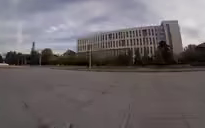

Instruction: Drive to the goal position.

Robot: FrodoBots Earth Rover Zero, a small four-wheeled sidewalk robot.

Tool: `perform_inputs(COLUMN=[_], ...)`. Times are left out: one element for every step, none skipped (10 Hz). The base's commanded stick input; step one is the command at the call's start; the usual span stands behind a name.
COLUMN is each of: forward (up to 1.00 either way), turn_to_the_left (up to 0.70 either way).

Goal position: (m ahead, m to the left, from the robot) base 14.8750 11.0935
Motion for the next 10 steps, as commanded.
perform_inputs(forward=[0.91,0.91,0.91,0.91,0.91,0.91,0.91,0.91,0.91,0.91], turn_to_the_left=[0.03,0.03,0.03,0.03,0.03,0.03,0.04,0.05,0.05,0.04])
